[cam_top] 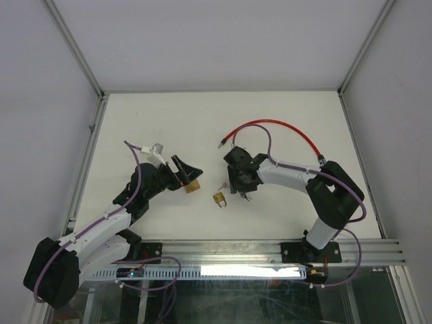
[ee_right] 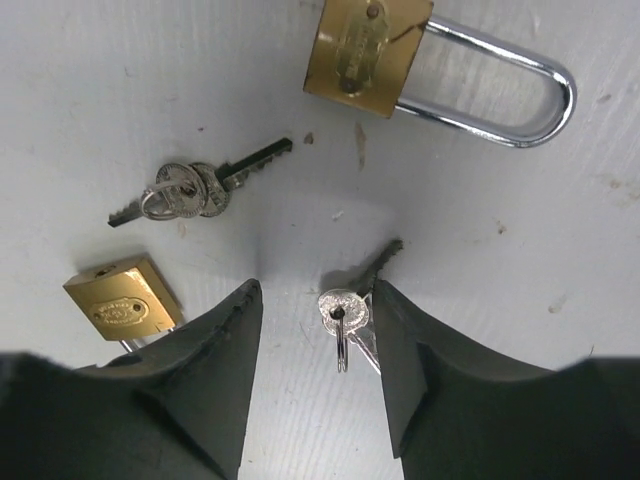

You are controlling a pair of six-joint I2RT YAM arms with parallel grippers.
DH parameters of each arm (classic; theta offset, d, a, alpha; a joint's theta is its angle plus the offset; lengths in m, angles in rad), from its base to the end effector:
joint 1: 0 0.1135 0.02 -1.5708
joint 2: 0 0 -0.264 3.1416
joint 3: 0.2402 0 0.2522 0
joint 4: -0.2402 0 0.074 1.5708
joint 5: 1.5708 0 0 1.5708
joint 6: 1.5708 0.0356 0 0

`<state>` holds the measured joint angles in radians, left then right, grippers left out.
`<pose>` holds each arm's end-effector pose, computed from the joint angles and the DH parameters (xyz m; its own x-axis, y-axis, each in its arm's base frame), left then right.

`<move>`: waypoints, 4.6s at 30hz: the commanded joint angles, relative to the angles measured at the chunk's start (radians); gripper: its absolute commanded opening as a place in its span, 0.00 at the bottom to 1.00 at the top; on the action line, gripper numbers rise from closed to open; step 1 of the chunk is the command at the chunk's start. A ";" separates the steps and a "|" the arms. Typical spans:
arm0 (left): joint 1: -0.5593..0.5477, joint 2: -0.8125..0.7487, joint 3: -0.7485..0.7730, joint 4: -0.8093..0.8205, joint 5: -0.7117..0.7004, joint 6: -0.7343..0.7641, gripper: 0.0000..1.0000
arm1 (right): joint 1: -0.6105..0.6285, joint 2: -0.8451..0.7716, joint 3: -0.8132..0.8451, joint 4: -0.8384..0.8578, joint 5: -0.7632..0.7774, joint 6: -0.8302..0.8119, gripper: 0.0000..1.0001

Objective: Unlock with the key
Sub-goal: Pick up the key from the center of the board.

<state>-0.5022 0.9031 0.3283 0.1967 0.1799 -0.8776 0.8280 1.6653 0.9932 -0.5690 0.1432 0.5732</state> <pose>0.1688 -0.1000 0.1977 -0.6832 -0.4882 -0.5431 0.1469 0.6366 -0.7571 0.2130 0.2244 0.1674 -0.9161 -0.2040 -0.3452 -0.2392 0.9690 0.0621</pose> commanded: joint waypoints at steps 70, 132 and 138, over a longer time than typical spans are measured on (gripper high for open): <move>0.005 0.079 0.023 0.141 0.139 -0.093 0.99 | 0.140 -0.274 -0.111 0.328 0.042 -0.286 0.00; 0.005 0.079 0.132 0.150 0.061 0.108 0.00 | 0.129 -0.237 -0.246 1.082 -0.354 -0.493 0.19; 0.005 0.038 0.130 0.243 0.101 0.248 0.00 | 0.025 -0.279 -0.314 1.265 -0.569 -0.328 0.38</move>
<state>-0.4965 0.9817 0.4145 0.3161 0.2535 -0.7681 0.9192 1.4425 0.7048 0.5034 -0.2619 0.1165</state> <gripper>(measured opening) 0.008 0.353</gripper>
